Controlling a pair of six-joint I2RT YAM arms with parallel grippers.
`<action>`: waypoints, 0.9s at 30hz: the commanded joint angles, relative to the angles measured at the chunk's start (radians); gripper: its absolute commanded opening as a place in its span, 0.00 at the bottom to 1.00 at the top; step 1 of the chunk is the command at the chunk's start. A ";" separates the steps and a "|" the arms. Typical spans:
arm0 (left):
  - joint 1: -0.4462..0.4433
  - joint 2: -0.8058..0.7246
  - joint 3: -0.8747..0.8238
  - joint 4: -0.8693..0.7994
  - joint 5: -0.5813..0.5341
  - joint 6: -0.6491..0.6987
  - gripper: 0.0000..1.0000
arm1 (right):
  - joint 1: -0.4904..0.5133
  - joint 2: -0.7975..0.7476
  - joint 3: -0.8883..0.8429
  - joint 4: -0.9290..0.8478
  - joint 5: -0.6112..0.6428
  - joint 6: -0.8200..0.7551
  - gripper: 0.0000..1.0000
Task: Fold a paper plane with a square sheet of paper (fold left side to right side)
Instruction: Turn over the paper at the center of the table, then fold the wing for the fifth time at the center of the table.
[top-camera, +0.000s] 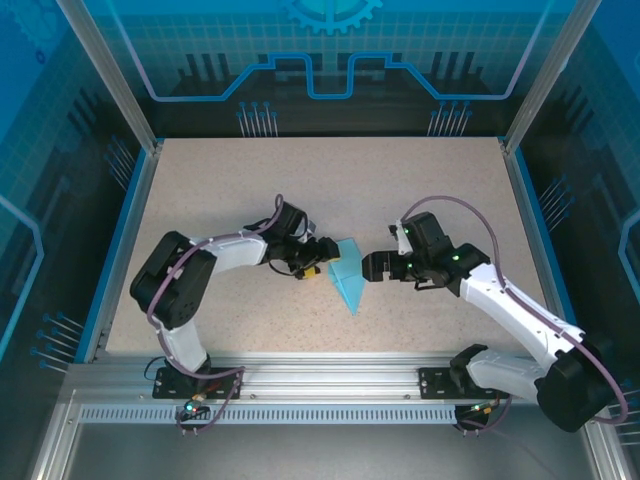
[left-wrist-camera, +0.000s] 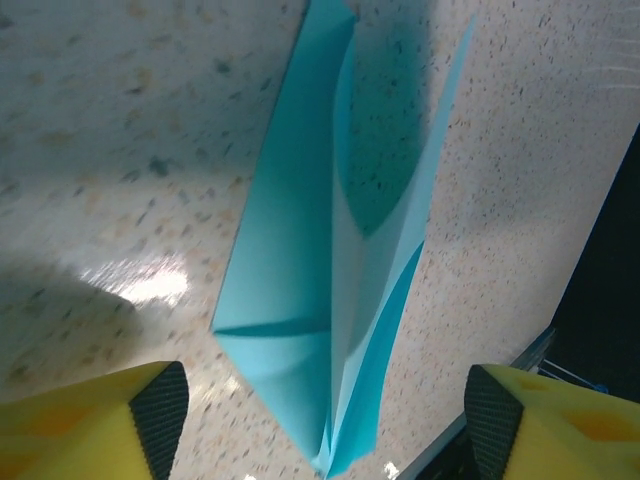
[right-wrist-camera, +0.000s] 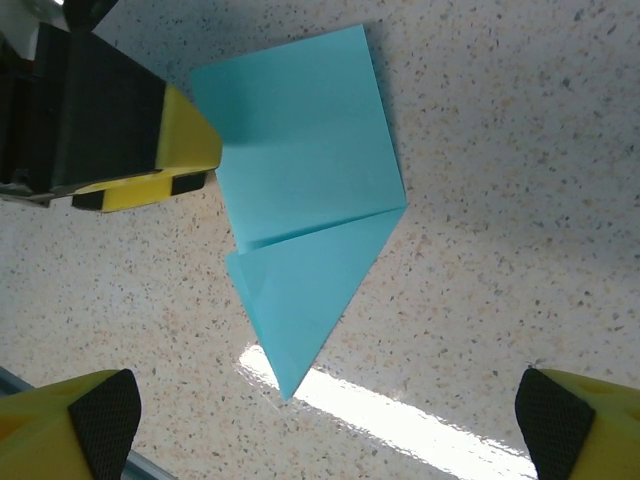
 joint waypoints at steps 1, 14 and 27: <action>-0.009 0.042 0.044 0.058 0.036 0.009 0.69 | -0.023 -0.005 -0.026 0.053 -0.096 0.029 1.00; 0.015 0.062 0.020 0.147 0.117 0.202 0.09 | -0.117 0.107 -0.053 0.183 -0.341 -0.035 0.99; 0.066 -0.001 -0.106 0.252 0.310 0.345 0.00 | -0.175 0.405 -0.016 0.466 -0.547 -0.129 0.81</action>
